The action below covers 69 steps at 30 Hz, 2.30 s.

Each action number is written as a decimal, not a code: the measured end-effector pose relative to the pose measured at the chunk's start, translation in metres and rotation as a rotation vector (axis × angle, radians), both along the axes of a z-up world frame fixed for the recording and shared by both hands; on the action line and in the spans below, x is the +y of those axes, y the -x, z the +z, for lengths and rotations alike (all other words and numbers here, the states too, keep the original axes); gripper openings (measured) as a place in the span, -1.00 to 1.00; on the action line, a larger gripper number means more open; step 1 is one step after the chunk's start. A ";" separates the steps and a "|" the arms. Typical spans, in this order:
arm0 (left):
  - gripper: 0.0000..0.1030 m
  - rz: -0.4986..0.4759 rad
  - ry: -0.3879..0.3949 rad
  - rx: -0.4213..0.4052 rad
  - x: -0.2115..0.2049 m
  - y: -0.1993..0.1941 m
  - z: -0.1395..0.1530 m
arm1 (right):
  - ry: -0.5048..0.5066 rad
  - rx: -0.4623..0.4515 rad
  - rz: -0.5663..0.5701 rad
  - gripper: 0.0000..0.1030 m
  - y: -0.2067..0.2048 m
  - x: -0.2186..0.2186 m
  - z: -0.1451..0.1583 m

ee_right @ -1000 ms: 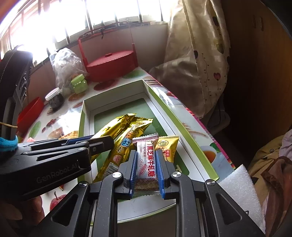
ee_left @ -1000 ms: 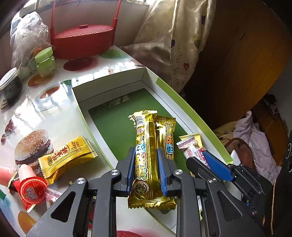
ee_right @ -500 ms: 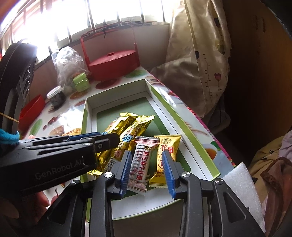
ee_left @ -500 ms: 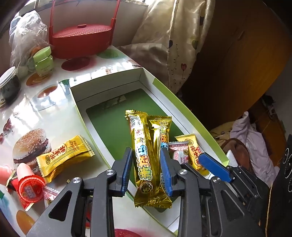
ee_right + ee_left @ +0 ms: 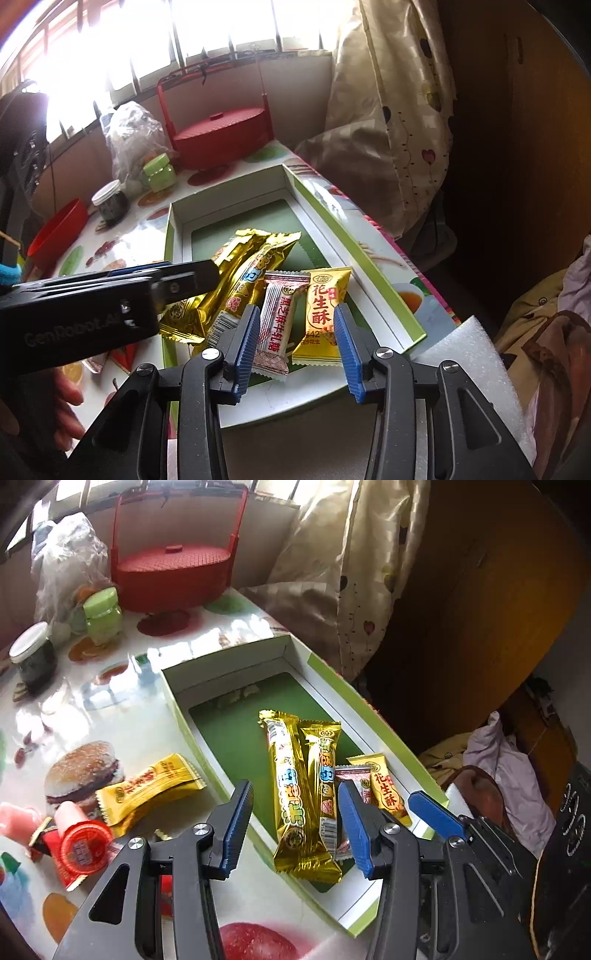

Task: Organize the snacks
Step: 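Move both open grippers back from the box toward the snack pile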

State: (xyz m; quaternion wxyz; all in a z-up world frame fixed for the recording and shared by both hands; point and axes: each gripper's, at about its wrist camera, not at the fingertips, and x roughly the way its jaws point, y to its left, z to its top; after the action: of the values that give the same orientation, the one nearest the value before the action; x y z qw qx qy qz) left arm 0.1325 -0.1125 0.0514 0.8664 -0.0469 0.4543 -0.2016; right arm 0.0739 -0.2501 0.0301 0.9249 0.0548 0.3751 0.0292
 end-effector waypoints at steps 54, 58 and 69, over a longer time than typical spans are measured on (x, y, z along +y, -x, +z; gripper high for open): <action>-0.05 0.253 0.017 -0.081 0.146 0.073 0.014 | 0.018 -0.013 0.203 -0.08 0.025 0.107 0.011; -0.05 0.276 0.019 -0.072 0.159 0.072 0.008 | 0.024 0.005 0.223 -0.08 0.020 0.118 0.007; -0.05 0.343 0.027 -0.031 0.194 0.073 -0.009 | 0.033 0.056 0.247 -0.08 0.003 0.139 -0.008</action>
State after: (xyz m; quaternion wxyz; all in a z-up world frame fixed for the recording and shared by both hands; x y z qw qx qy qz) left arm 0.0600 0.0813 0.0420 0.8943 -0.1323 0.4235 -0.0577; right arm 0.0705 -0.1111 0.0221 0.9042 -0.0063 0.4051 0.1351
